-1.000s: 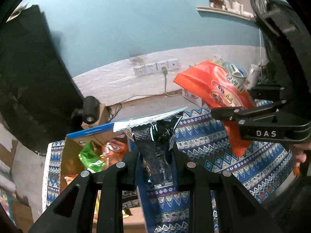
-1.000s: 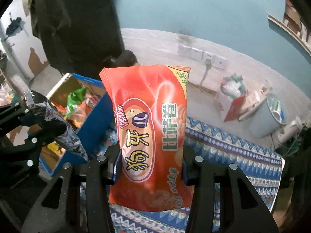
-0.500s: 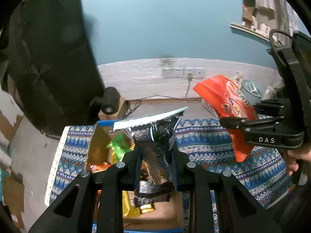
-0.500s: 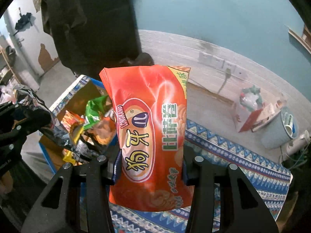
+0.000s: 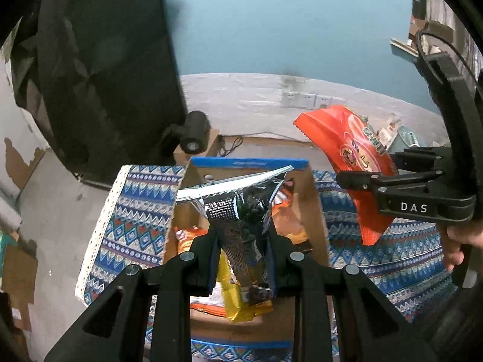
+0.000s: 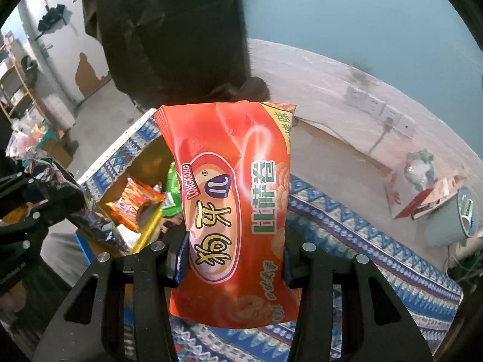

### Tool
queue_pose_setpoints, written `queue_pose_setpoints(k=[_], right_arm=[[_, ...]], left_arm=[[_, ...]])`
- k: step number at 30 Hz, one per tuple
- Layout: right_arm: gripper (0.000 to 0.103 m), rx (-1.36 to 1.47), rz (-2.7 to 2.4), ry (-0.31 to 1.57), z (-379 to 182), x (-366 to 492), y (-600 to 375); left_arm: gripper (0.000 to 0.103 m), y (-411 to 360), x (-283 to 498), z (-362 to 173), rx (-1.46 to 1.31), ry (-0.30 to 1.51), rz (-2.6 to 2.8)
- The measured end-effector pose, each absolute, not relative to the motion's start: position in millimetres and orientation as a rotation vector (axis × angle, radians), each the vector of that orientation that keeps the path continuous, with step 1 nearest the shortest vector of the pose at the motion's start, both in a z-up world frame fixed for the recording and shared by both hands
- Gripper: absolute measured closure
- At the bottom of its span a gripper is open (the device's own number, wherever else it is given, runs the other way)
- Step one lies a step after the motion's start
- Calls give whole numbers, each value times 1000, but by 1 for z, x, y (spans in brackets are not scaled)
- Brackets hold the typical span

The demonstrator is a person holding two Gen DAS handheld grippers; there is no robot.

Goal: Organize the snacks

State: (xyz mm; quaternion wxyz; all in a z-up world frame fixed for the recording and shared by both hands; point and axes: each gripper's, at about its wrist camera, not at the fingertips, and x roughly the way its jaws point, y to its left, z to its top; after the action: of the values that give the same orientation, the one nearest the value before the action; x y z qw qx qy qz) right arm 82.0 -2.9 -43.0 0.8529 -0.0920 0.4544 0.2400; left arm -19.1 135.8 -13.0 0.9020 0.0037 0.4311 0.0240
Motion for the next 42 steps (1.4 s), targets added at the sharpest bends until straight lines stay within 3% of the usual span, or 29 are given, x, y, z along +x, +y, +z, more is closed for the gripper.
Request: queue_pose_setpoints(k=[16,19,21,24,34,42], right_arm=[[57,-199,542,1065,-88,106,43],[55,-178,561,1084,-95,110,47],[54,-166,571,1082,-96,110,50],[40,-158,577,1069,-94,111,51],[26,-159,534,1002,-70,98,34],[24,-208,456,937,-53,74,9]], left_arm=[[76,175,17,-83,-88,1114,110],[63,181,18,-86,-91,1124,154],[41,182,17,-82,-83,1108,176],[32,184,13,-73,-68,1070,204],[23,170,4,-55,-8,1046,187],[16,155,-5,-34,6,1005,150]])
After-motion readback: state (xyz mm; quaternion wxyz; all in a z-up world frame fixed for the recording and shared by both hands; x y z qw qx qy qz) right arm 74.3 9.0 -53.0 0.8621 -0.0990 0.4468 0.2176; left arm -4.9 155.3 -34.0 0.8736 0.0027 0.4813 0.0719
